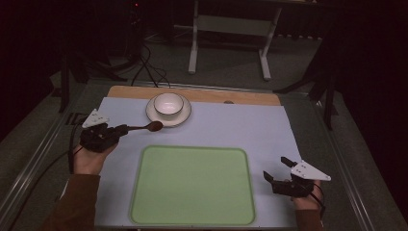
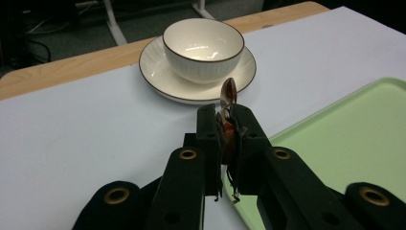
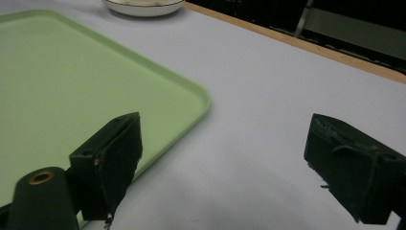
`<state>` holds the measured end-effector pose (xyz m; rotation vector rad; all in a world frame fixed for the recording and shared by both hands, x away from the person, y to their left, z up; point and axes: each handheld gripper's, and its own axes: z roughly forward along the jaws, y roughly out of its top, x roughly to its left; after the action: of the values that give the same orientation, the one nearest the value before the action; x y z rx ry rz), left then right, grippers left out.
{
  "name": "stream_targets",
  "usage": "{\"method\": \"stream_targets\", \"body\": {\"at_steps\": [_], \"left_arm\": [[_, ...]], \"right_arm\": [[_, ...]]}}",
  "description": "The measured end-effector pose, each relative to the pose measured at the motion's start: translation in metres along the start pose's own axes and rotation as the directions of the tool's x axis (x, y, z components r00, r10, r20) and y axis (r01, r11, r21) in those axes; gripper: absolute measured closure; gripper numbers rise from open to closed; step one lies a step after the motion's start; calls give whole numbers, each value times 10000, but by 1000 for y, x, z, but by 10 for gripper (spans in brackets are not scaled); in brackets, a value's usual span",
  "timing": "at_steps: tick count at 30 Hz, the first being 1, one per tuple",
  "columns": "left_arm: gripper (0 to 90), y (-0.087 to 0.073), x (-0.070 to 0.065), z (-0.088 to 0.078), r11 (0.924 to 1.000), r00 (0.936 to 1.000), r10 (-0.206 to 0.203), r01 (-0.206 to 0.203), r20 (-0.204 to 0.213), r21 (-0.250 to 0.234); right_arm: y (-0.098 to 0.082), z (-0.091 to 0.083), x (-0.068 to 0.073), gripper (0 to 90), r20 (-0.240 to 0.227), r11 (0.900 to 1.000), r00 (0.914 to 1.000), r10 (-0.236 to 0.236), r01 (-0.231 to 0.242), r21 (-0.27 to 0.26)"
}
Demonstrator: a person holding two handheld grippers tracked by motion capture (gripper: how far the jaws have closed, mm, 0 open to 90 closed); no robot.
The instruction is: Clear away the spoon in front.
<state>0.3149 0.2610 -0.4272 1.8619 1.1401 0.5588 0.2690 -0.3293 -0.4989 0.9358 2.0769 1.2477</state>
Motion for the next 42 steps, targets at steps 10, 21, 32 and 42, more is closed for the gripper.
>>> {"method": "stream_targets", "body": {"at_steps": [10, 21, 32, 42], "left_arm": [[836, -10, -2, -4, 9998, 10000, -46, 44, 55, 204], [836, -19, -4, -9, 9999, 9999, -111, 110, 78, 133], [836, -38, -7, -23, 9994, 9994, -320, 319, 104, 111], [835, -53, -14, -28, 9986, 9985, -480, 474, 273, 236]], "right_arm": [[0, 0, 0, 127, 0, 10000, 10000, 20, -20, 4], [0, -1, -1, 127, 15, 10000, 10000, 24, -24, -4], [0, -1, 0, 127, 11, 10000, 10000, 43, -43, 12], [0, 0, 0, 127, 17, 10000, 10000, 30, -30, 1]]}}
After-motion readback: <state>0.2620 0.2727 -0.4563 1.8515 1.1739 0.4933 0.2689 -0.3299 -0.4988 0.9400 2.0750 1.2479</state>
